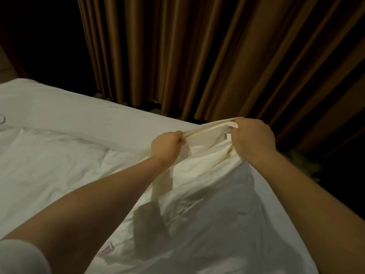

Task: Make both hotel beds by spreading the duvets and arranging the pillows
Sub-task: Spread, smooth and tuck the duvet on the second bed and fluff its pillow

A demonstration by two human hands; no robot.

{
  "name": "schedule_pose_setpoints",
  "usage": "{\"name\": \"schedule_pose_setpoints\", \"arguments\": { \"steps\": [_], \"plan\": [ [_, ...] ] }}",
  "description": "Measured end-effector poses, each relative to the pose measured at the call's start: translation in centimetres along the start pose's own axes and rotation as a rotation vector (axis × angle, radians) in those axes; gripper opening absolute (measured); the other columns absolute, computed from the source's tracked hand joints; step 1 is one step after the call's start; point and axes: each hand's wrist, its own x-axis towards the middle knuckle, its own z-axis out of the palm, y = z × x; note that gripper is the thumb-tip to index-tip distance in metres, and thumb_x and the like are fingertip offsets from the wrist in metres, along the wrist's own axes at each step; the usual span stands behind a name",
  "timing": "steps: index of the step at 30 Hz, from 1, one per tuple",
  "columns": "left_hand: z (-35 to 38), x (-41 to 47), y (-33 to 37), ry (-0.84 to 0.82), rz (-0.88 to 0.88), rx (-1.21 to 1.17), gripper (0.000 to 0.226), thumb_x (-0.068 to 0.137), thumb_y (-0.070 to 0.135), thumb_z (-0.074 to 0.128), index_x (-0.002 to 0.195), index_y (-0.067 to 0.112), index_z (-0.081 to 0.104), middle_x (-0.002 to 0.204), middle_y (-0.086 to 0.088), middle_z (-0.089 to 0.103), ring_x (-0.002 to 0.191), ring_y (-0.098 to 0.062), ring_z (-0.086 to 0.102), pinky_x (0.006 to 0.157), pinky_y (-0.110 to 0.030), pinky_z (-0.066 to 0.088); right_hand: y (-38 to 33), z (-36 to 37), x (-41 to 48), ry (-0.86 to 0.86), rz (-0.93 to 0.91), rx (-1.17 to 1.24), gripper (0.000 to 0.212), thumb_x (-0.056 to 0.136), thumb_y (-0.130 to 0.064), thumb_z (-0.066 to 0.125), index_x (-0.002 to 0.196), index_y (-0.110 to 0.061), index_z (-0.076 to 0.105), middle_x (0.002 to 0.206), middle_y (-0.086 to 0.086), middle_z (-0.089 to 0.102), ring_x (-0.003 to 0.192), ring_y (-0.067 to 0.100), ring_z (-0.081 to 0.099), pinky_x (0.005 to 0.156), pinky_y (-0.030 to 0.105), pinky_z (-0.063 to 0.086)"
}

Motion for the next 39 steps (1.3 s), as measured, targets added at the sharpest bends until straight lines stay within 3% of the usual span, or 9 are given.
{"name": "schedule_pose_setpoints", "arguments": {
  "steps": [9,11,17,20,23,25,28,31,39],
  "plan": [
    [-0.3,-2.7,4.3,-0.112,0.236,-0.119,0.039,0.098,0.032,0.048,0.136,0.023,0.045,0.139,0.001,0.048,0.121,-0.019,0.049,0.105,-0.03,0.037,2.1,-2.1,-2.5,-0.006,0.035,0.092,0.026,0.1,-0.02,0.038,0.105,-0.013,0.063,0.087,0.0,0.057,0.075,0.018,0.051,0.066,0.028,0.042],
    [-0.3,-2.7,5.0,-0.15,0.169,-0.273,0.039,0.095,0.032,0.05,0.129,0.014,0.054,0.135,-0.003,0.052,0.118,-0.023,0.051,0.106,-0.036,0.04,2.4,-2.6,-2.8,-0.007,0.047,0.092,0.026,0.101,-0.02,0.038,0.107,-0.013,0.063,0.084,-0.001,0.052,0.074,0.017,0.05,0.065,0.028,0.041],
    [-1.6,-0.9,3.5,-0.013,0.157,0.255,0.029,0.098,0.032,0.046,0.12,0.025,0.065,0.136,0.0,0.043,0.119,-0.021,0.04,0.102,-0.035,0.038,3.0,-4.3,-4.5,-0.008,0.082,0.104,0.026,0.101,-0.021,0.041,0.116,-0.015,0.061,0.103,0.006,0.064,0.087,0.023,0.06,0.072,0.031,0.047],
    [-3.6,1.5,4.1,0.03,0.199,0.327,0.029,0.097,0.023,0.044,0.115,0.019,0.066,0.136,-0.005,0.043,0.122,-0.028,0.04,0.097,-0.04,0.039,3.5,-5.2,-5.0,0.001,0.07,0.08,0.024,0.1,-0.021,0.042,0.114,-0.015,0.061,0.095,0.004,0.061,0.083,0.022,0.058,0.069,0.031,0.046],
    [-6.2,3.4,6.0,0.039,0.212,0.248,0.018,0.095,0.015,0.041,0.095,0.011,0.058,0.092,-0.007,0.057,0.091,-0.03,0.059,0.065,-0.035,0.042,4.2,-5.7,-5.3,0.027,0.094,0.044,0.021,0.1,-0.021,0.044,0.112,-0.017,0.06,0.088,0.0,0.054,0.076,0.017,0.051,0.063,0.028,0.043],
    [-7.0,4.3,6.9,0.025,0.185,0.166,0.016,0.095,0.013,0.04,0.085,0.01,0.052,0.074,-0.003,0.053,0.077,-0.028,0.059,0.059,-0.037,0.043,4.5,-5.7,-5.6,0.033,0.118,0.035,0.021,0.1,-0.023,0.044,0.113,-0.018,0.06,0.094,0.001,0.059,0.076,0.016,0.051,0.063,0.027,0.042],
    [-7.0,4.7,7.3,-0.084,0.134,0.044,0.007,0.094,0.012,0.047,0.097,0.009,0.052,0.084,-0.005,0.056,0.08,-0.025,0.058,0.07,-0.038,0.049,5.0,-5.4,-5.8,0.048,0.141,0.033,0.022,0.1,-0.024,0.043,0.114,-0.019,0.059,0.103,0.004,0.064,0.077,0.016,0.051,0.064,0.028,0.042],
    [-5.4,3.6,6.6,-0.249,0.116,-0.041,0.028,0.092,0.019,0.056,0.117,0.013,0.046,0.099,-0.003,0.058,0.088,-0.02,0.057,0.077,-0.034,0.049,5.3,-5.1,-5.8,0.081,0.143,0.051,0.024,0.101,-0.025,0.041,0.114,-0.021,0.061,0.104,0.002,0.065,0.078,0.016,0.052,0.065,0.027,0.043],
    [-5.8,6.0,5.5,0.149,0.114,0.039,0.018,0.096,0.009,0.042,0.102,0.01,0.059,0.097,-0.009,0.06,0.088,-0.029,0.057,0.073,-0.039,0.048,4.5,-4.9,-5.4,0.166,0.039,0.084,0.037,0.096,-0.02,0.053,0.13,-0.025,0.04,0.101,-0.002,0.055,0.083,0.017,0.054,0.064,0.027,0.044]
  ]
}}
